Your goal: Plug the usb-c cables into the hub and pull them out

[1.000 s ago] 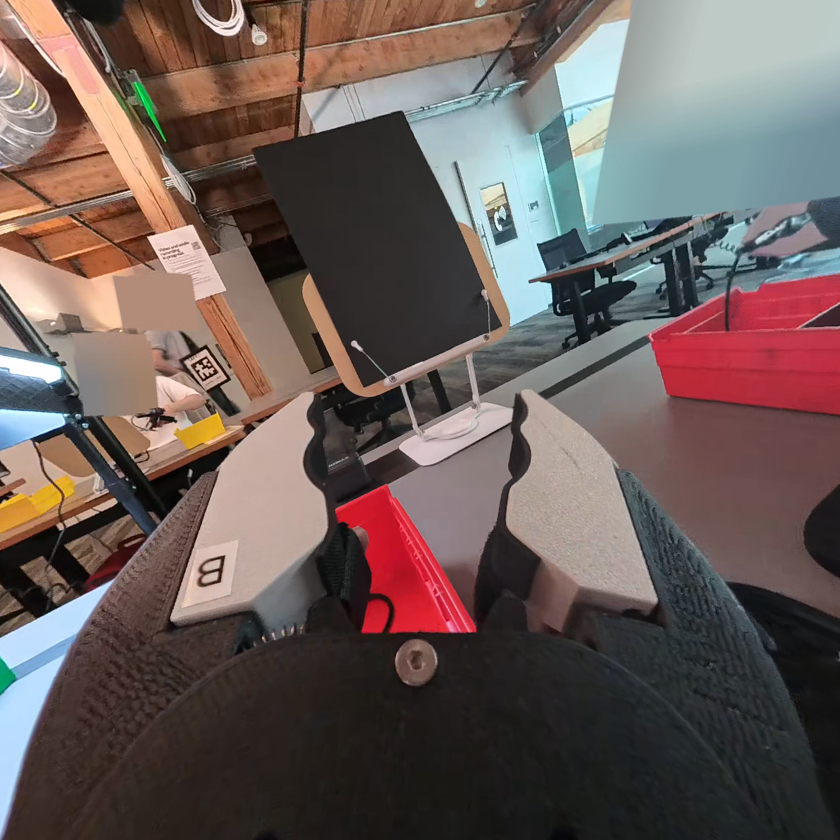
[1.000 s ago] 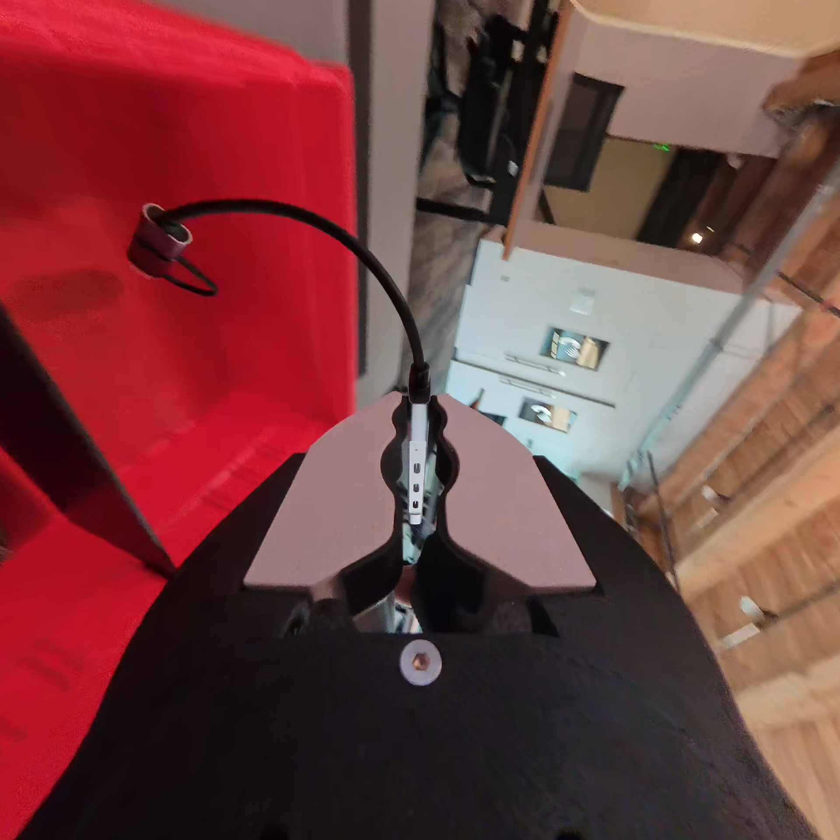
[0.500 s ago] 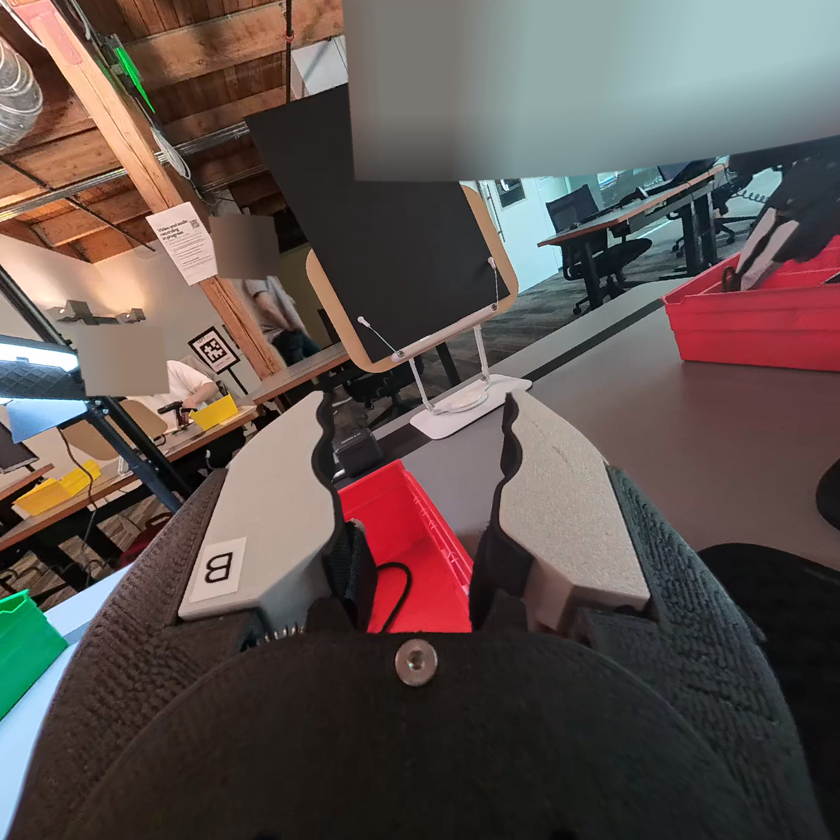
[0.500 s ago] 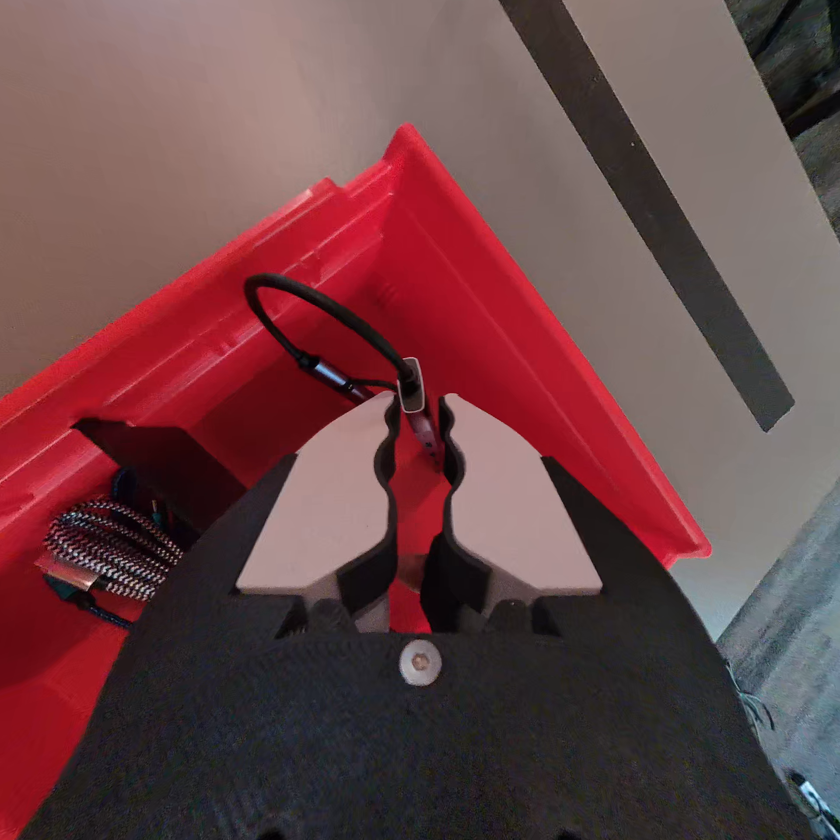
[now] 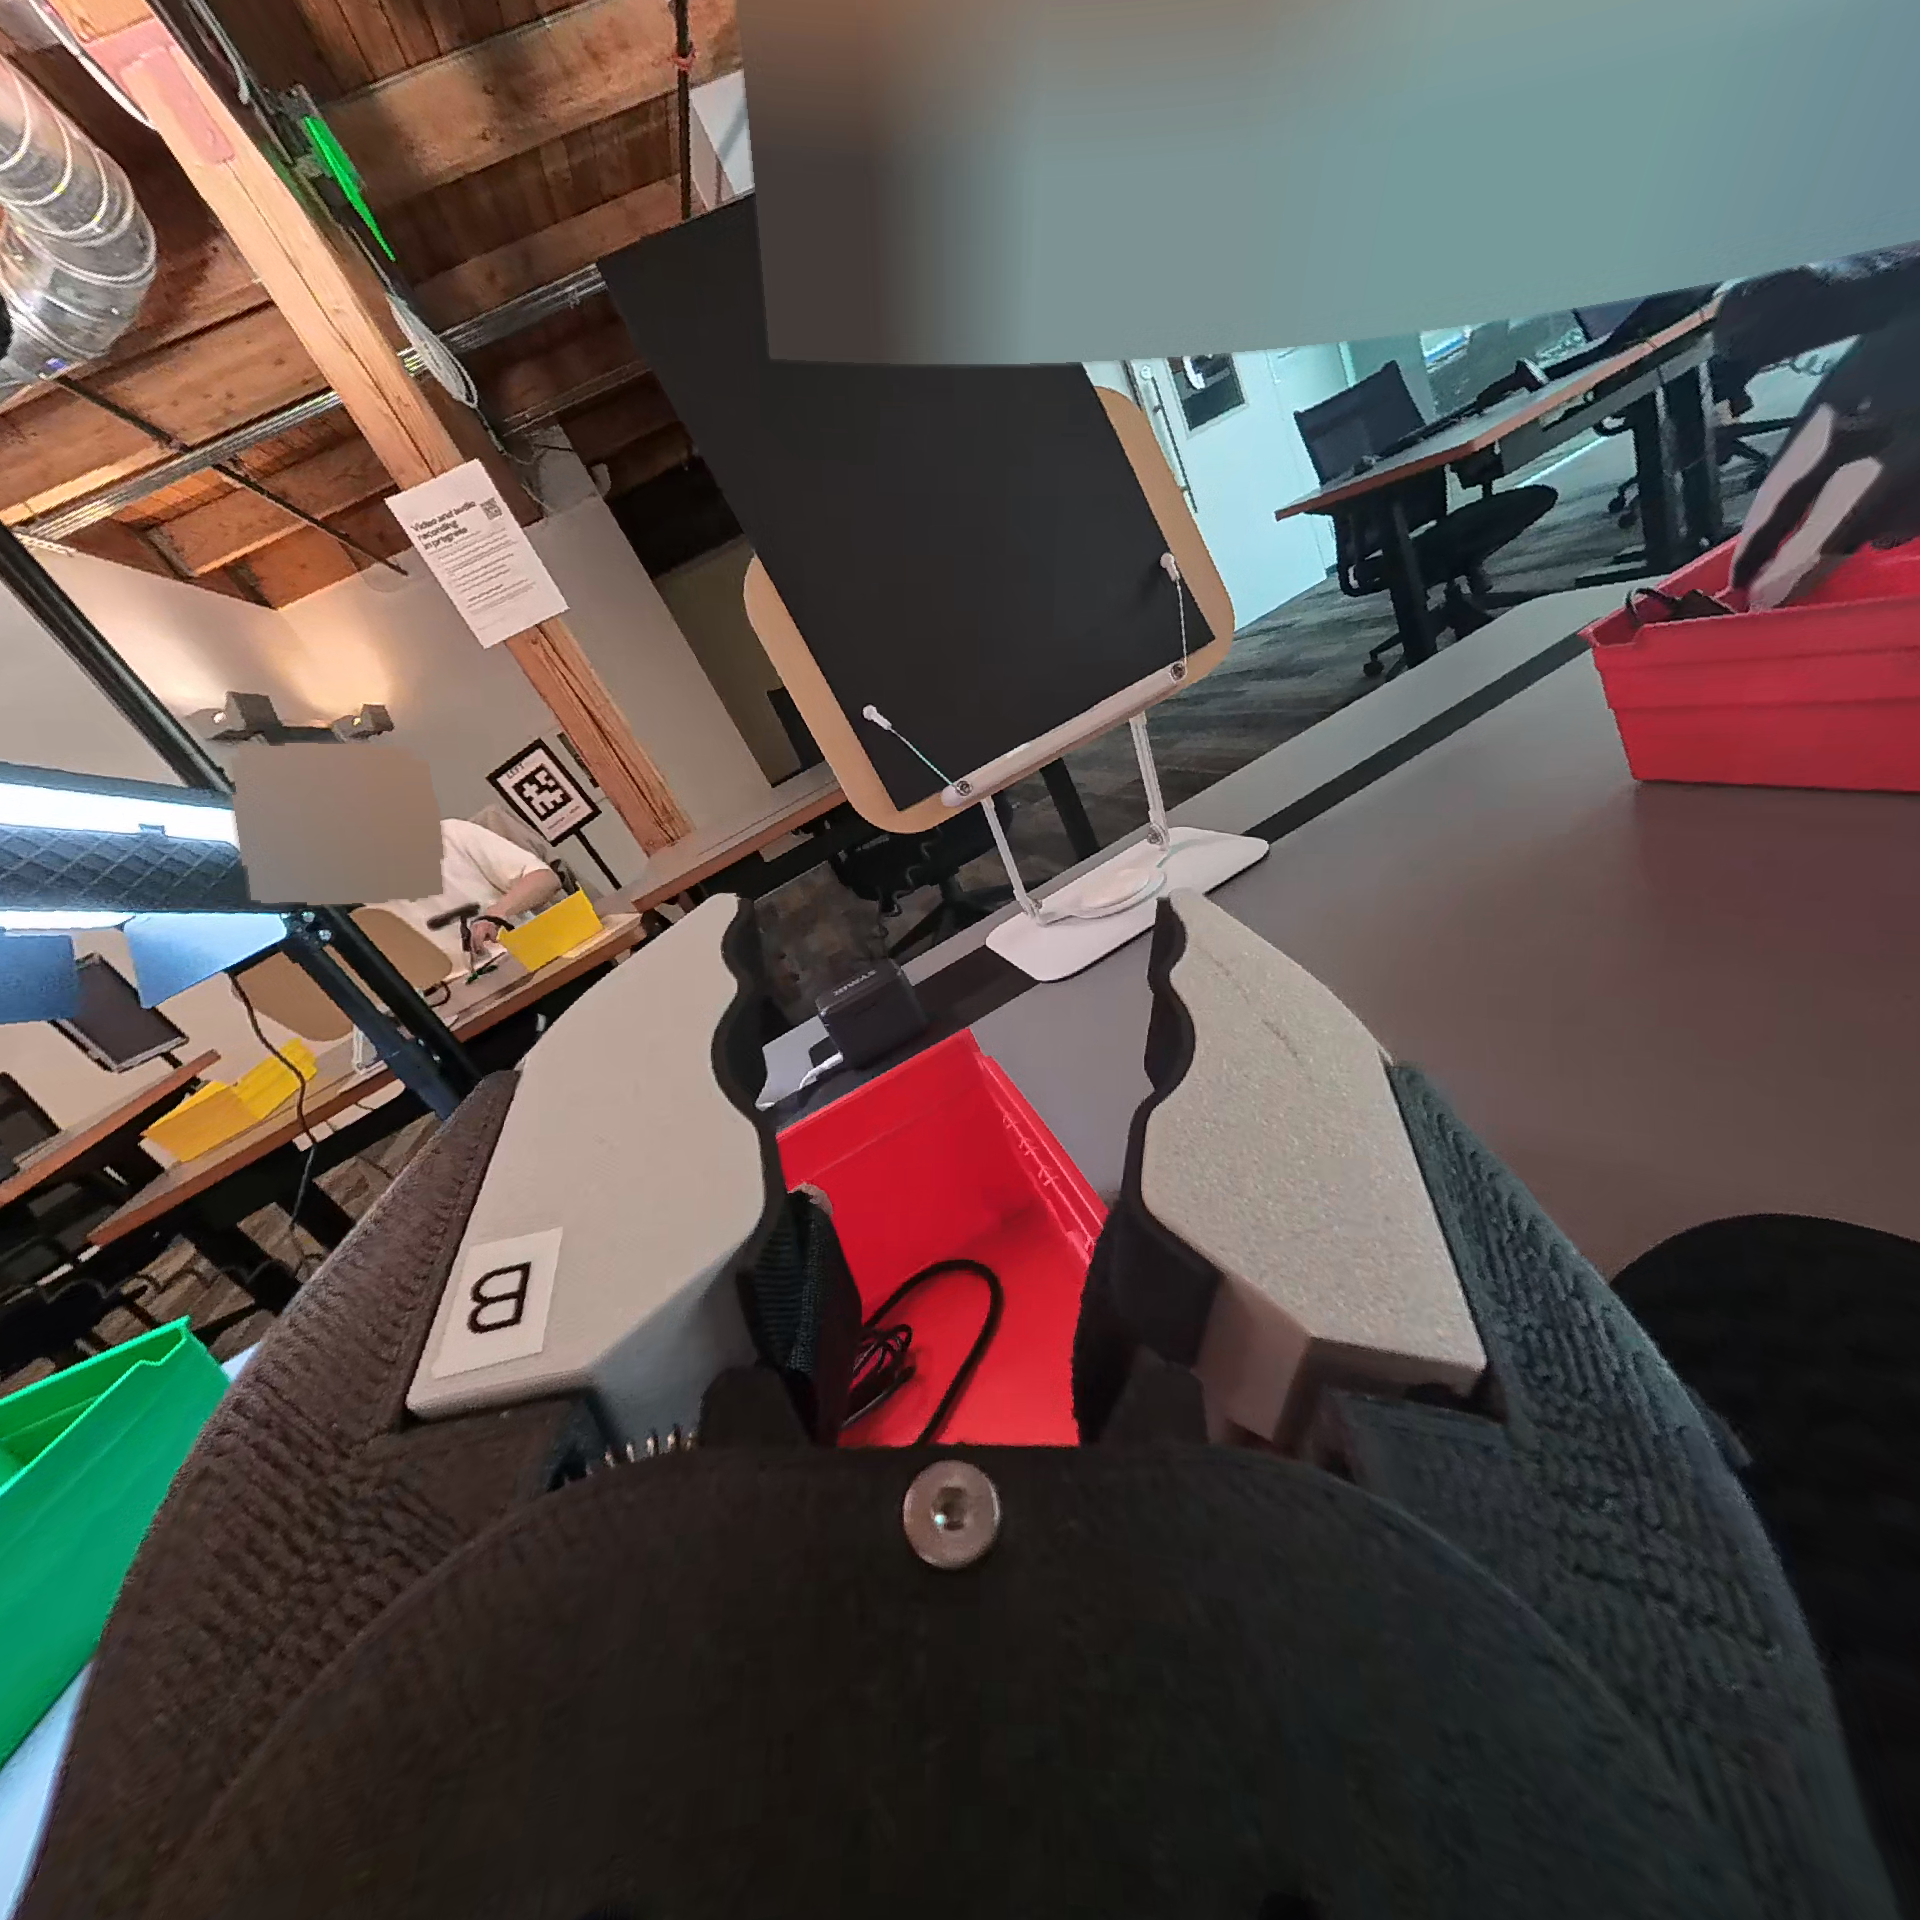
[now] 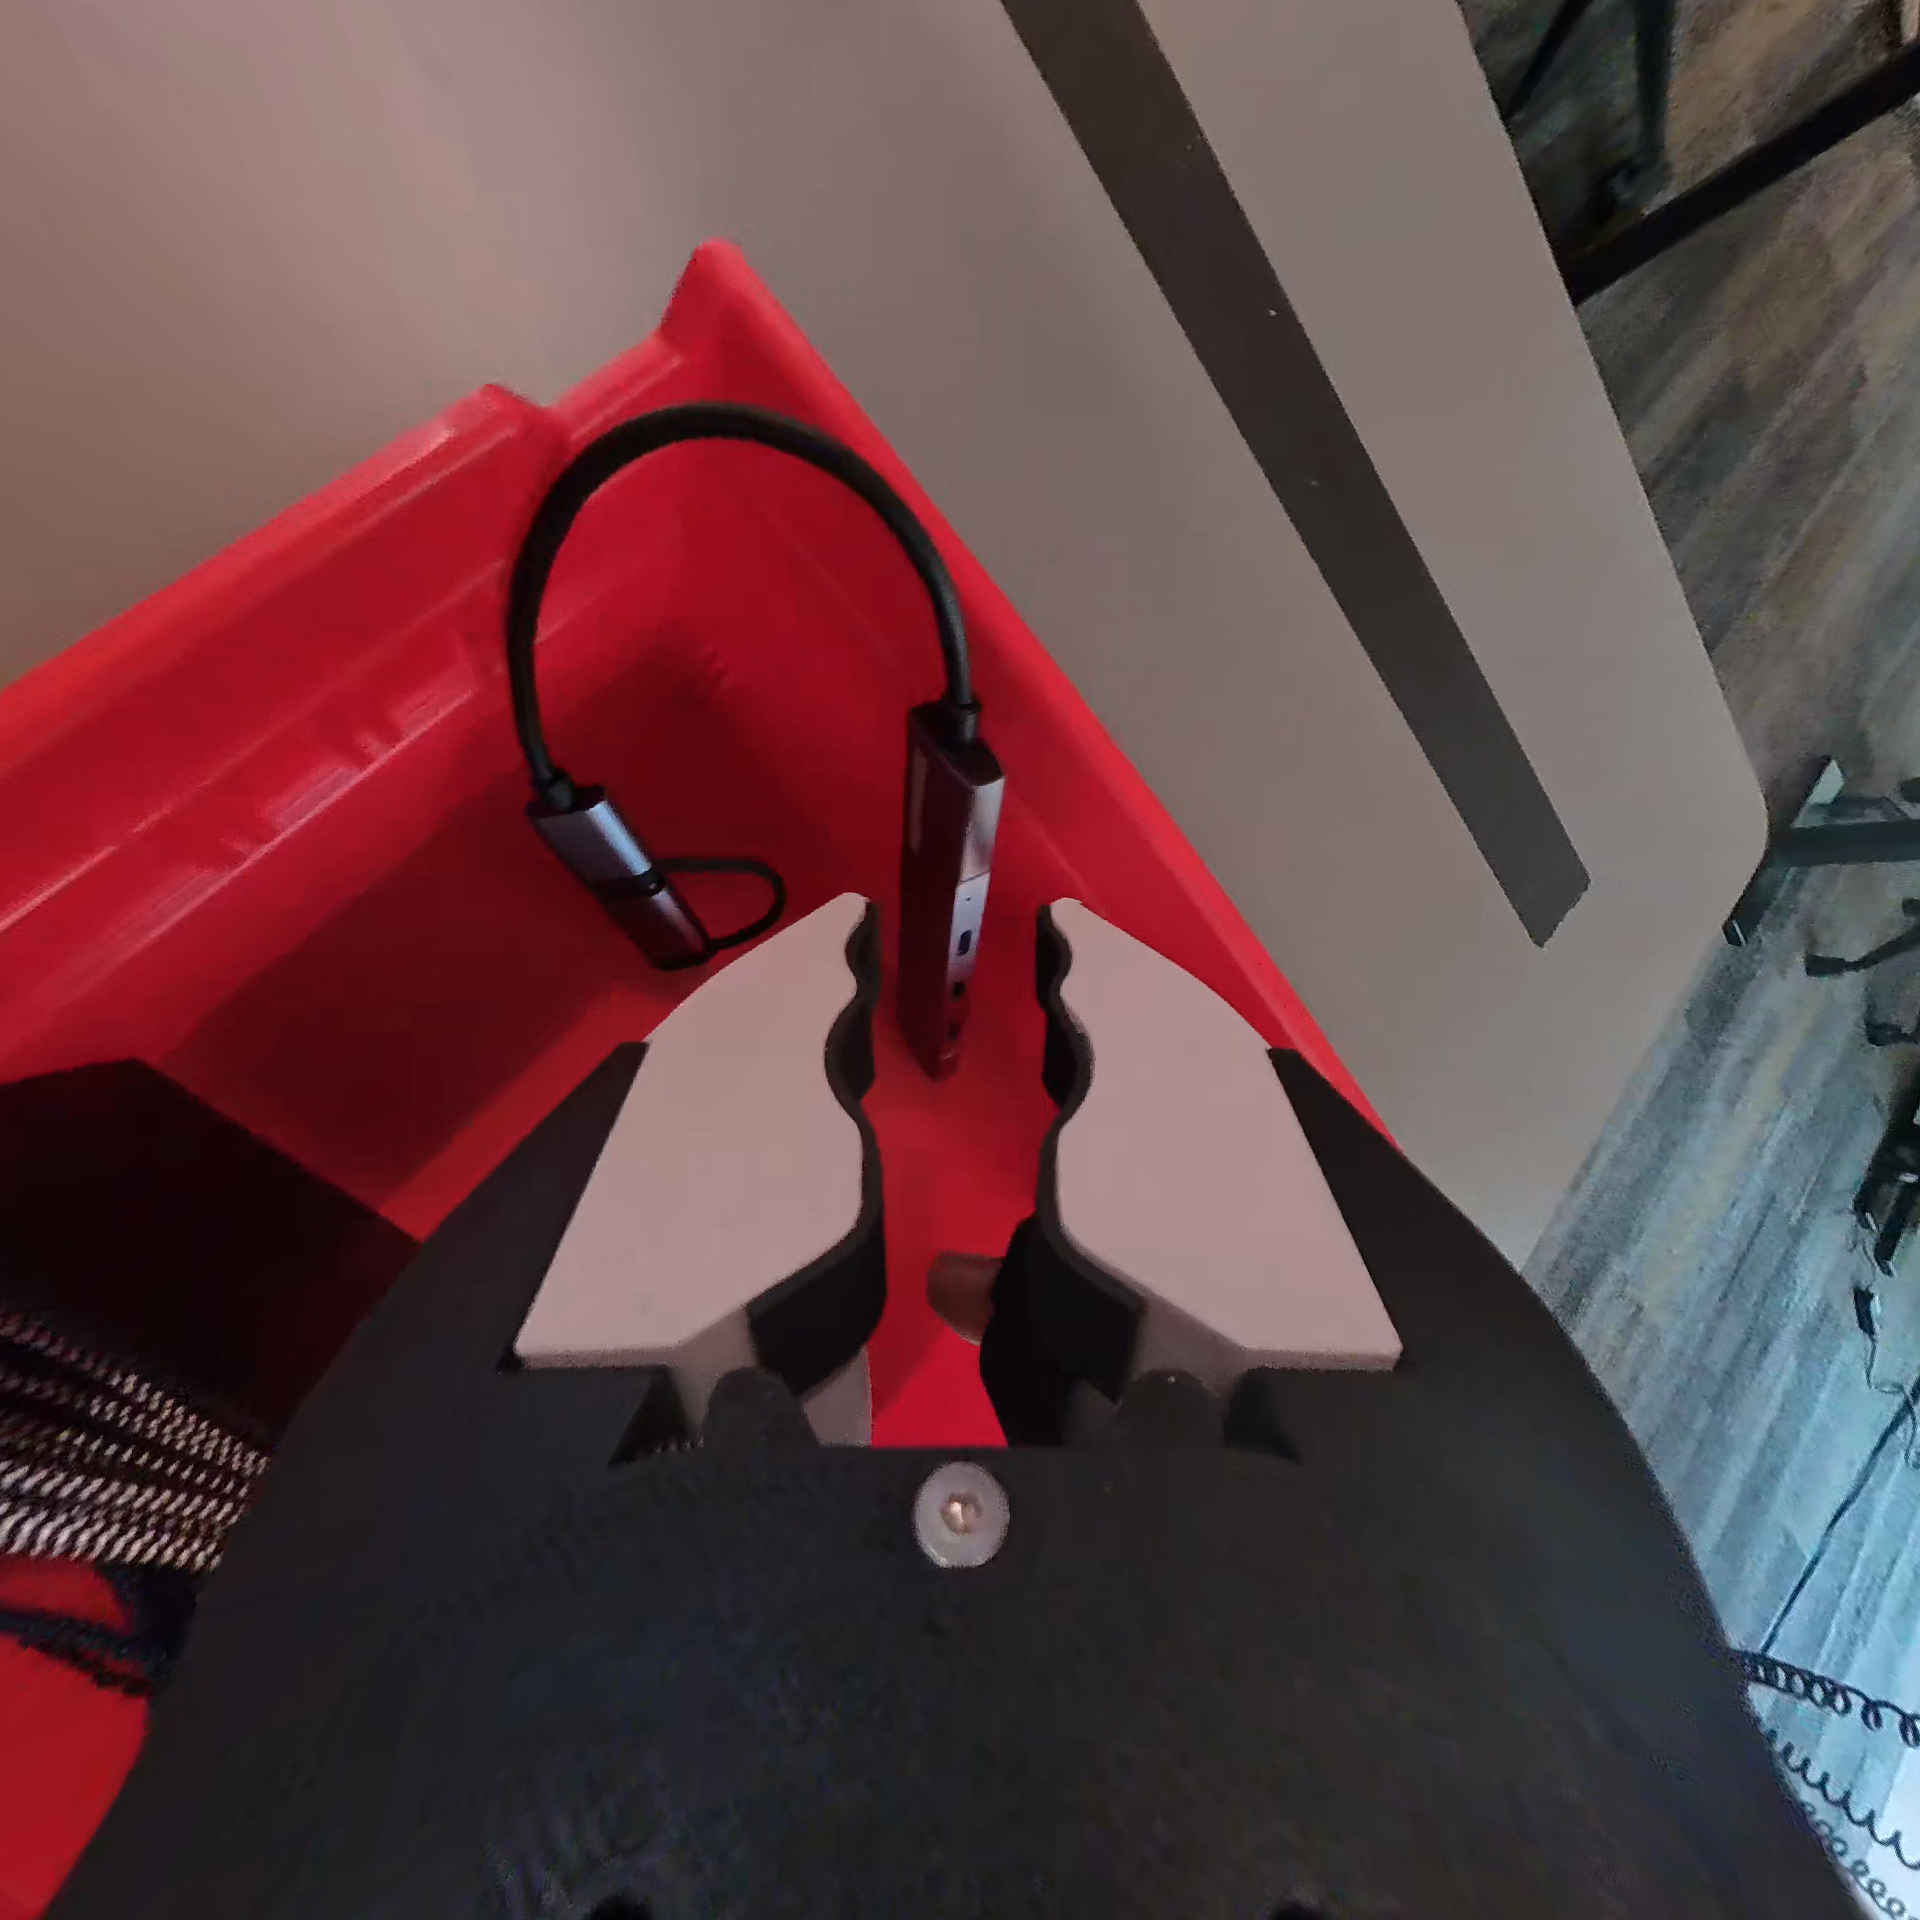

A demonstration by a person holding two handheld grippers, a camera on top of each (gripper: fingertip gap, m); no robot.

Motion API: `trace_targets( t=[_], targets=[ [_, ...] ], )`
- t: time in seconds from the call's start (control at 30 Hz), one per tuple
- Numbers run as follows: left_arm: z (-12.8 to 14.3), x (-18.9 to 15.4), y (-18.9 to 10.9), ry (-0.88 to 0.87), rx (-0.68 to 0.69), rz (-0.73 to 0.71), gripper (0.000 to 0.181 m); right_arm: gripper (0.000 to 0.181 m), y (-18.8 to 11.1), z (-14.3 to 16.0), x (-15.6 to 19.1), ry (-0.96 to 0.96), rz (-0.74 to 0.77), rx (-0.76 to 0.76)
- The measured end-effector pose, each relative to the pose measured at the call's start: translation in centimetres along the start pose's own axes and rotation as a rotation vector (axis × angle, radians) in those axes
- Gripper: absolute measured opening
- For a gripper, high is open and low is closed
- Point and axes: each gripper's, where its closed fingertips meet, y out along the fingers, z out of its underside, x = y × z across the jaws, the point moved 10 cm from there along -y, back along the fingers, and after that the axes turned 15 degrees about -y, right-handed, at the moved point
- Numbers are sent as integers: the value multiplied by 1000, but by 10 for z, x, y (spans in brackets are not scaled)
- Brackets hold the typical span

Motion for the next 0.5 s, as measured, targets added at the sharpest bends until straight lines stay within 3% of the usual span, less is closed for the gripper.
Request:
trace_targets(
  t=[0.1, 0.17, 0.27, 0.43, 0.5],
  targets=[
    [0, -1, -1, 10, 7, 1, 70, 31, 10, -1, -1, 19, -16, -23],
    [1, 0, -1, 12, 14, -1, 70, 15, 18, 1, 2, -3, -5, -9],
    [2, 0, -2, 20, 22, -9, 70, 12, 17, 2, 4, -77, 9, 1],
    [3, 0, 0, 27, 38, -1, 70, 9, 16, 12, 4, -357, 21, 301],
    [4, -1, 1, 29, 44, 6, 70, 9, 22, 14, 9, -388, -47, 341]
  ],
)
